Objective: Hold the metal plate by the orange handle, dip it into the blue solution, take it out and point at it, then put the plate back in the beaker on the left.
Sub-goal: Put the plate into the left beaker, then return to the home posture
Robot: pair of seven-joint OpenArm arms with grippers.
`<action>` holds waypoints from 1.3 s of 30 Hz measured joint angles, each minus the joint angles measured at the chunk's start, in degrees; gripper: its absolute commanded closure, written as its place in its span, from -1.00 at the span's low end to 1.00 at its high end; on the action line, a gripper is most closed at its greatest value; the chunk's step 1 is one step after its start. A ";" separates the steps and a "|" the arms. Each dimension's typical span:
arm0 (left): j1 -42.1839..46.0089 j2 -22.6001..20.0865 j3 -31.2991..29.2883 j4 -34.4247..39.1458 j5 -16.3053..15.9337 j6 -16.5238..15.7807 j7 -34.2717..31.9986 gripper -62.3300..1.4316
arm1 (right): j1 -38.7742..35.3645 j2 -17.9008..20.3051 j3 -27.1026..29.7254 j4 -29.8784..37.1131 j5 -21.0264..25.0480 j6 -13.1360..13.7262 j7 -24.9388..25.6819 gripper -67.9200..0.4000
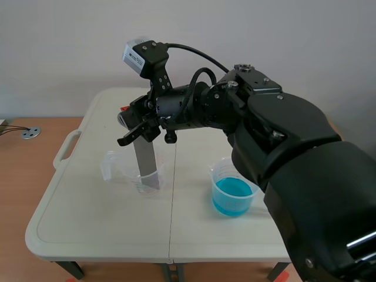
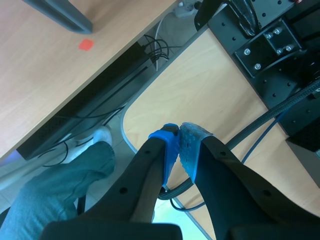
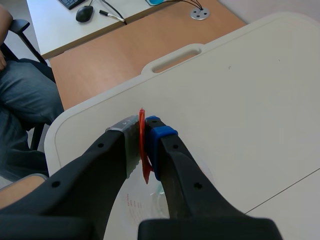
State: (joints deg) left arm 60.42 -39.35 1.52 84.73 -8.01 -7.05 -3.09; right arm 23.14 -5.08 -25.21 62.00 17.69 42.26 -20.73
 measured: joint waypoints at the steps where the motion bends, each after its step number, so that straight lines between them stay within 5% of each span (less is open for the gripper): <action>1: 0.00 0.00 0.00 0.00 0.00 0.00 0.00 0.80 | 0.00 0.00 0.00 -0.17 -0.20 0.00 0.26 0.96; 9: 0.00 0.00 0.00 0.00 0.00 0.00 0.00 0.80 | 0.04 0.00 0.00 -0.28 -0.81 0.00 0.57 0.95; 13: 0.00 0.00 0.00 0.00 0.00 0.00 0.00 0.72 | 0.15 0.00 0.00 -0.28 -1.03 -0.02 0.52 0.61; 16: 0.00 0.00 0.00 0.00 0.04 0.00 0.00 0.20 | 0.15 0.00 0.00 -0.28 -1.03 0.00 0.33 0.18; 19: -0.11 0.00 0.00 0.00 0.26 0.00 -0.02 -0.86 | 0.15 0.00 0.00 -0.28 -1.03 0.00 0.35 -0.37; 20: -0.22 0.00 0.00 0.00 0.48 0.00 -0.02 -1.00 | 0.15 0.00 0.00 -0.28 -1.22 -0.02 0.35 -0.53; 23: -1.20 0.00 0.00 0.00 0.48 -0.02 0.04 -1.00 | 0.15 0.00 0.00 -0.28 -1.46 -0.02 0.35 -0.97; 34: -2.16 0.00 0.00 0.00 0.48 -0.02 0.00 -1.00 | 0.00 0.13 3.74 0.24 1.88 -0.66 0.44 -0.95; 39: -2.16 0.02 0.00 0.00 0.39 -0.04 -0.24 -1.00 | -0.79 4.52 6.23 10.51 5.99 -0.70 -1.22 -0.95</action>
State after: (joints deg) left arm 58.26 -39.33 1.52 84.73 -7.62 -7.09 -3.33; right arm 22.35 -0.56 -18.98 72.51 23.68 41.56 -21.96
